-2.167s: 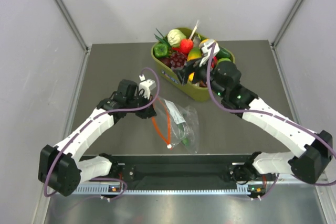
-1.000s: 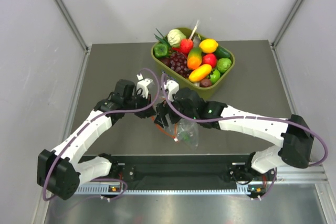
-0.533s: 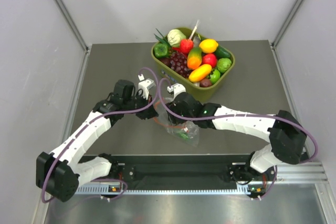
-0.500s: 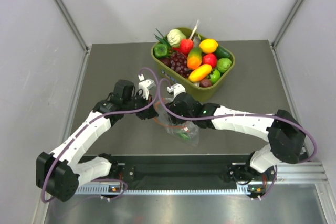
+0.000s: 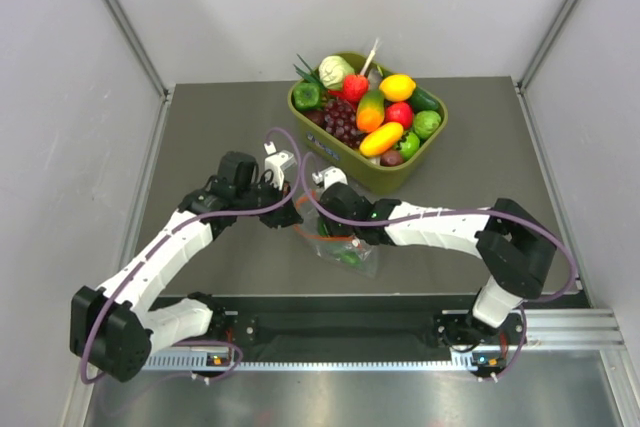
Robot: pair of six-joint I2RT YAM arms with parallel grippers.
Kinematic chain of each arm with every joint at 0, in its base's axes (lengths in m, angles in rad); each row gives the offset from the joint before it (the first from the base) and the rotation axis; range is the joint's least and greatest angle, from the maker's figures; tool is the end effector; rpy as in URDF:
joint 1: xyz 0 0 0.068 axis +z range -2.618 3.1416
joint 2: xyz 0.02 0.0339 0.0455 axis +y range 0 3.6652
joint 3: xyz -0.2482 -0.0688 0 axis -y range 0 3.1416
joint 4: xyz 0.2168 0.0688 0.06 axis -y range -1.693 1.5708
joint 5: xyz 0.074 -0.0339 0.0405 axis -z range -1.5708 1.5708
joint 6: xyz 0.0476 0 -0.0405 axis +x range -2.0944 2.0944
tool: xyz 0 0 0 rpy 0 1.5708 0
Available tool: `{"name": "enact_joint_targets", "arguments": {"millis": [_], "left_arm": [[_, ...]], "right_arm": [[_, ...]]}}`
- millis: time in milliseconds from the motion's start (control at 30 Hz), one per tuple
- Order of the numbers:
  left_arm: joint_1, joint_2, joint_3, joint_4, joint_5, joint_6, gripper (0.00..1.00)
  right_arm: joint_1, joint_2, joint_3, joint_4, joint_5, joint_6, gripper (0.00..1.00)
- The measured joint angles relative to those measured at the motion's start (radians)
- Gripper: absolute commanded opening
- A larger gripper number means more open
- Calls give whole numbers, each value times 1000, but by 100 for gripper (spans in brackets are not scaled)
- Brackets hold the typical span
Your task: Open the zip-top bag and remove the fake food
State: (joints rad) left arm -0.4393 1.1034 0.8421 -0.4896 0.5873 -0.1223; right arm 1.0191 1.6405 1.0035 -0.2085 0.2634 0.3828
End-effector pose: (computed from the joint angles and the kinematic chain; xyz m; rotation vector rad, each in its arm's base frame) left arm 0.1844 -0.1158 0.2595 0.6726 2.2607 -0.9611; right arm 0.1819 0.2718 0.1906 -0.6370 2.3204 0.3448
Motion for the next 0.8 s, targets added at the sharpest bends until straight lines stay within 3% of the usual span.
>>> {"name": "enact_joint_targets", "arguments": {"millis": [800], "left_arm": [[0,19,0,-2,0,-10,0]], "right_arm": [[30,145,55,65,-86,3,38]]}}
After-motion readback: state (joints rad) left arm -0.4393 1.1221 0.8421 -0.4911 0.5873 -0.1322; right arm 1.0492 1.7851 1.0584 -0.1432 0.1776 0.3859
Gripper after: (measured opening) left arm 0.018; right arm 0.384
